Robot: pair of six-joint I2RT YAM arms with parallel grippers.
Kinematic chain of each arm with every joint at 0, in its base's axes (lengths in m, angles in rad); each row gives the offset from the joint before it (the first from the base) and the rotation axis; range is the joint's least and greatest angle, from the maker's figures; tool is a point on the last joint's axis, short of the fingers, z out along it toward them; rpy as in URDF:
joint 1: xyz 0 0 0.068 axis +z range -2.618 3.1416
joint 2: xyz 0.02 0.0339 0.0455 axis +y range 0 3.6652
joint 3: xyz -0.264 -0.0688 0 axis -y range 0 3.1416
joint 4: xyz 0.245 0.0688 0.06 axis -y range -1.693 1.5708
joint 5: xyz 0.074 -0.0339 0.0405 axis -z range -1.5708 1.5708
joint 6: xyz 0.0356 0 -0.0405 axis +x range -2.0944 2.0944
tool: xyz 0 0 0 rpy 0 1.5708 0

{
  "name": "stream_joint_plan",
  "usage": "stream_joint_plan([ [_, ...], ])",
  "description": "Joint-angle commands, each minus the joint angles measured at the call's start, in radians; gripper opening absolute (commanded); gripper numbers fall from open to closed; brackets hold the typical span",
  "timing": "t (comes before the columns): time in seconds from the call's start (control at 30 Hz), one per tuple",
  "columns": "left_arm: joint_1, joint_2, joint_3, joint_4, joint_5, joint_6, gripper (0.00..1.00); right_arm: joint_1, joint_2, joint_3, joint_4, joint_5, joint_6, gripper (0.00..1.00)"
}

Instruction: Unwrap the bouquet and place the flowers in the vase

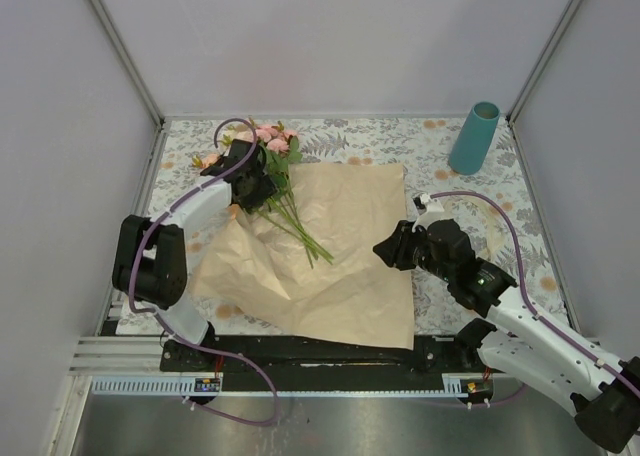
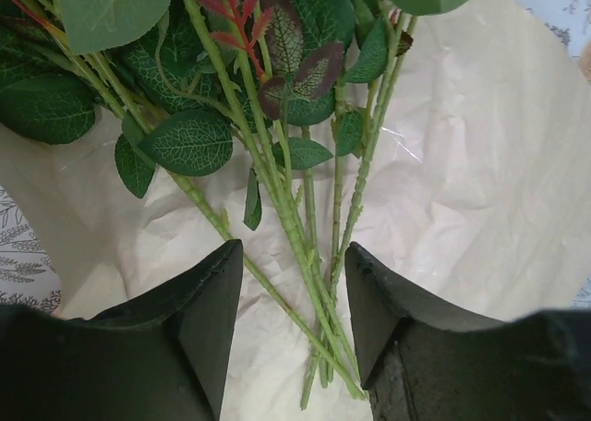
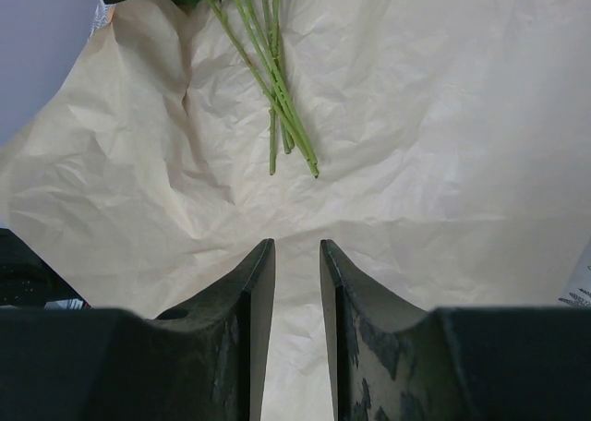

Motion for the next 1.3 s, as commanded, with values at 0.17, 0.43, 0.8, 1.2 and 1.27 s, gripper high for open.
stream_joint_plan([
  [0.17,-0.001,0.095,0.028,0.080,-0.045,-0.060,0.48,0.003,-0.003,0.028,0.000,0.030,-0.018,0.35],
  [0.43,0.001,0.190,0.055,0.108,-0.037,-0.046,0.46,0.005,-0.021,0.029,-0.021,0.055,-0.040,0.35],
  [0.8,0.001,0.149,0.025,0.136,-0.074,-0.037,0.10,0.003,-0.029,0.011,-0.052,0.091,-0.069,0.35],
  [1.2,0.001,-0.009,0.014,0.122,-0.140,0.003,0.00,0.003,-0.048,0.048,-0.060,0.080,-0.066,0.38],
  [1.27,-0.004,-0.048,-0.009,0.152,-0.129,0.017,0.00,0.003,-0.055,0.060,-0.060,0.085,-0.063,0.38],
])
